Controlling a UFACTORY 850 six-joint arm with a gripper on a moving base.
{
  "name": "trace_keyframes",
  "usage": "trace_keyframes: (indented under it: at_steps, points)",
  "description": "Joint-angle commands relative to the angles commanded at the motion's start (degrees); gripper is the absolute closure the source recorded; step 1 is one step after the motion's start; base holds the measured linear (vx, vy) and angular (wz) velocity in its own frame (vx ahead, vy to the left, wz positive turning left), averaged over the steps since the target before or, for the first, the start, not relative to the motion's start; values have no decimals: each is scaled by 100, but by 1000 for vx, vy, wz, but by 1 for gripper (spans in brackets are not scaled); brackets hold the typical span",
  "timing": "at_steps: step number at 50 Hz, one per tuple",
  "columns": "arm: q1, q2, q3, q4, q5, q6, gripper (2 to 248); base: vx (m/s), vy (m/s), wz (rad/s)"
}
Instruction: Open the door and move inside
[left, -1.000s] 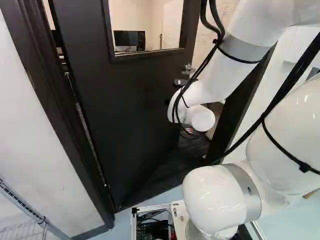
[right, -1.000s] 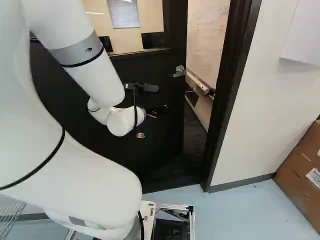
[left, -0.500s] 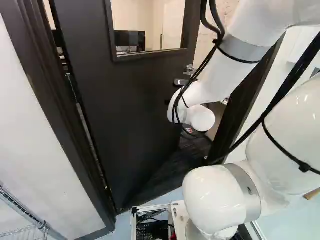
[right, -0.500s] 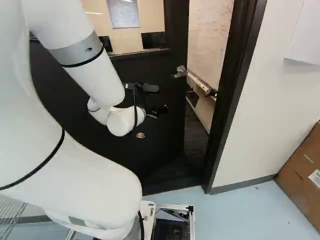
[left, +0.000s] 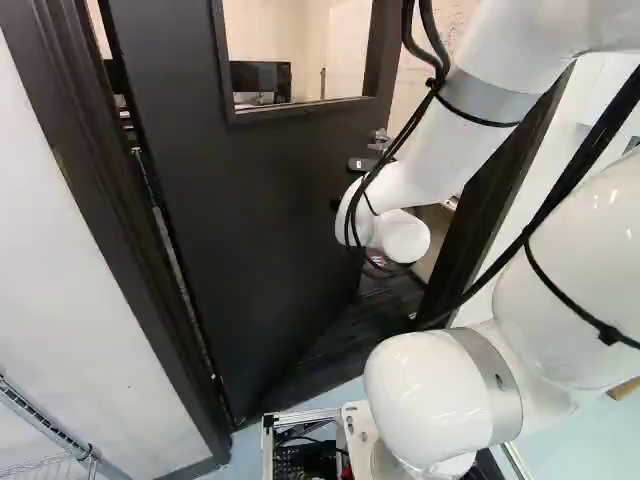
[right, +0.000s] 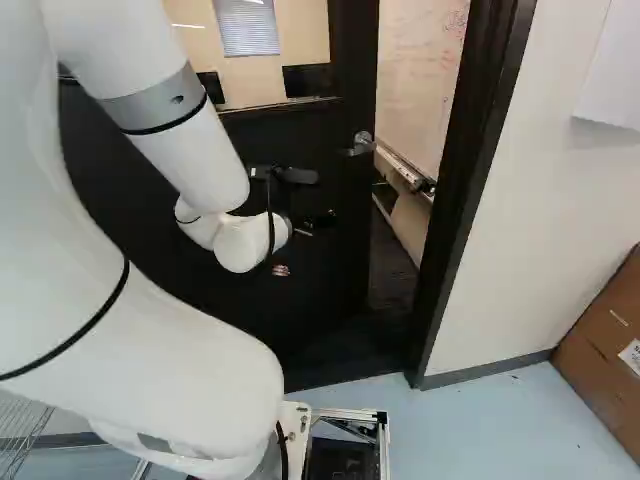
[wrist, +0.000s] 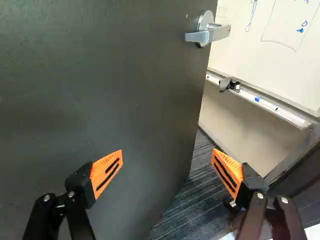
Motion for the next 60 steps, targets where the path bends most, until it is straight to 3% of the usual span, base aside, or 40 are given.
trace_keyframes:
  at_steps: [32,60]
  points:
    - [131,-108,-99,26,0,0,3,0,0,0]
    - [352,-345,-320,507,0,0,3,0,0,0]
